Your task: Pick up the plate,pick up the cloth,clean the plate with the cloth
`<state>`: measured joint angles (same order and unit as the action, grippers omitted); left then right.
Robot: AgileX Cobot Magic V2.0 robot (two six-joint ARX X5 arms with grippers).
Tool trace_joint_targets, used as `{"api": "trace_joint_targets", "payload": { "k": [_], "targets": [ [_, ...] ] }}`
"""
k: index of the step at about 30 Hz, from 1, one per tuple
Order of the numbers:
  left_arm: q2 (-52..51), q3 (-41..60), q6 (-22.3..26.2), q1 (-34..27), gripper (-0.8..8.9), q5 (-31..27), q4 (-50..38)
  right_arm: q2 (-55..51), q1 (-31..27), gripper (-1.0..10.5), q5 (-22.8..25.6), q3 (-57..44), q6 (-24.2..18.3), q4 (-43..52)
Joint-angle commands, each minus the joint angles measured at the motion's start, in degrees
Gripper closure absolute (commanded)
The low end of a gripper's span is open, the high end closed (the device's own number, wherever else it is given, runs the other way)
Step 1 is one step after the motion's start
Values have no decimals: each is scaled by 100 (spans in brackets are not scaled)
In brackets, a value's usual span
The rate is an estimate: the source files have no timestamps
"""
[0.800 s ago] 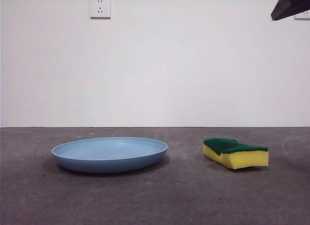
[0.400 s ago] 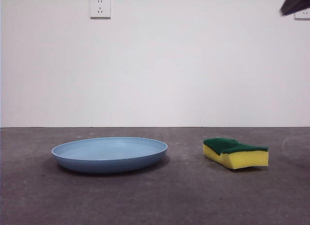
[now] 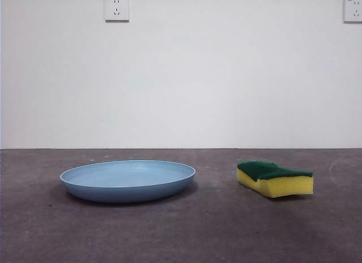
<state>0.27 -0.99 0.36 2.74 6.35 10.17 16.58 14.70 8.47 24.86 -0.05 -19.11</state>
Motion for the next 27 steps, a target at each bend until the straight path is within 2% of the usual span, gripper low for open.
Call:
{"api": "trace_joint_targets", "payload": {
  "k": [1, 4, 6, 19, 27],
  "targets": [
    [-15, 79, -37, -17, 815, -20, -11, -389, -192, 945, -457, -518, -42, 339],
    [-15, 79, -37, -17, 815, -22, -11, -702, -354, 945, -1128, -981, -39, 651],
    [-15, 79, -37, -17, 815, -20, -11, -859, -444, 945, -1325, -1316, -33, 892],
    [-15, 79, -37, -17, 815, -24, -11, -1620, -535, 945, -1303, -2457, 557, 1040],
    [-15, 79, -37, -17, 815, -24, -11, -1641, -527, 945, -1296, -2455, 573, 879]
  ]
}}
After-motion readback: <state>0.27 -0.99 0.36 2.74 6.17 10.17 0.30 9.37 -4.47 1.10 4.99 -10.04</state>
